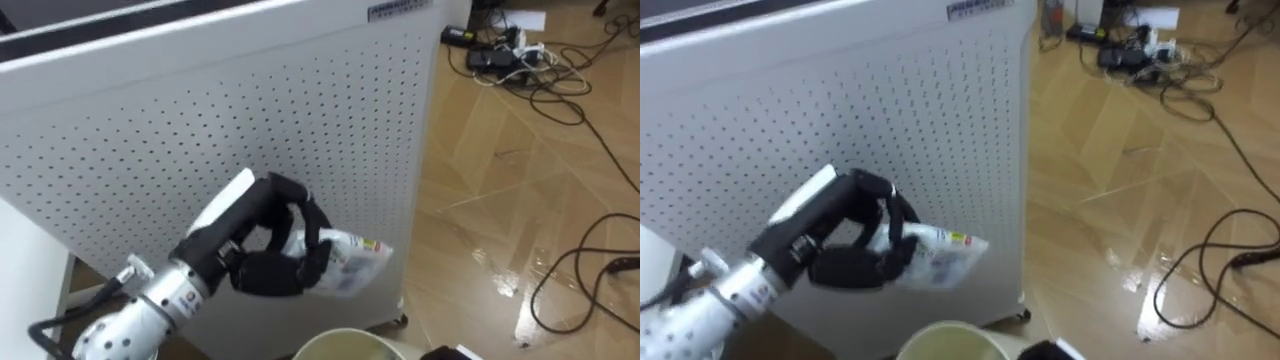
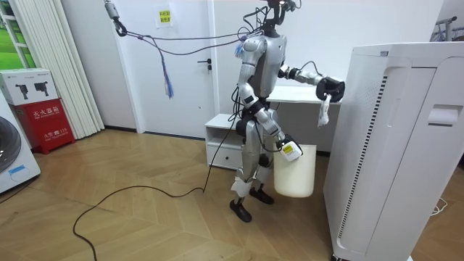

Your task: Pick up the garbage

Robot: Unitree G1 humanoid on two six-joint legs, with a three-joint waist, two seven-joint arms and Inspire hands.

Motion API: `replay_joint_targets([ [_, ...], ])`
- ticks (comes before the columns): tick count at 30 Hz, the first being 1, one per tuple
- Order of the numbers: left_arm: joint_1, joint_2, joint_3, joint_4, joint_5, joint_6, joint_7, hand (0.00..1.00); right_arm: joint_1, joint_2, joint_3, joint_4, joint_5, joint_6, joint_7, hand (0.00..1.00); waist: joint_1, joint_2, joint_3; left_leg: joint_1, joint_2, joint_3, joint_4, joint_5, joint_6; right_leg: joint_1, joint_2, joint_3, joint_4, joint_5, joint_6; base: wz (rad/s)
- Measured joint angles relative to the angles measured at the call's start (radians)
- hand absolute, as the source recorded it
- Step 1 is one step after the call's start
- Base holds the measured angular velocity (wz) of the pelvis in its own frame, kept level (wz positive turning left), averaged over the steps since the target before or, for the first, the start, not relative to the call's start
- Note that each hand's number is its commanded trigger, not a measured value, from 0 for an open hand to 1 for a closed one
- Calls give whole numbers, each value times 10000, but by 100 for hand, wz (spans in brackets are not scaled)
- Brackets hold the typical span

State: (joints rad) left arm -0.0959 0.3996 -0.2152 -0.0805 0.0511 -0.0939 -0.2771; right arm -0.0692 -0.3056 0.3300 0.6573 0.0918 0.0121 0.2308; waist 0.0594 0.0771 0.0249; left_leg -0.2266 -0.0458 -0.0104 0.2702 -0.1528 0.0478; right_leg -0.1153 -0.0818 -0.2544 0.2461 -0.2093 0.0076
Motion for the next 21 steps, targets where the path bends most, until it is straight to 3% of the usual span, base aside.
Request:
replay_joint_targets([
  [6,44,-112,-502,1143,-33,-30,-228,100,-201,35,37,529,8,-110,-29,100,-9,-21,0,-372,7,-70,-10,4,5,-432,-44,-131,109,0,0,0],
  [13,178,-805,-1038,2782,105,-34,-687,100,-570,206,-10,960,242,-220,-54,100,4,-324,6,-681,36,-45,-10,7,6,-875,-33,-107,293,-1,0,-4],
  [21,99,-1280,-1276,3978,-5,-43,-1080,100,-879,550,17,1396,252,-251,-96,100,-61,-582,35,-886,20,-185,50,7,5,-984,-22,-229,285,-1,0,6],
])
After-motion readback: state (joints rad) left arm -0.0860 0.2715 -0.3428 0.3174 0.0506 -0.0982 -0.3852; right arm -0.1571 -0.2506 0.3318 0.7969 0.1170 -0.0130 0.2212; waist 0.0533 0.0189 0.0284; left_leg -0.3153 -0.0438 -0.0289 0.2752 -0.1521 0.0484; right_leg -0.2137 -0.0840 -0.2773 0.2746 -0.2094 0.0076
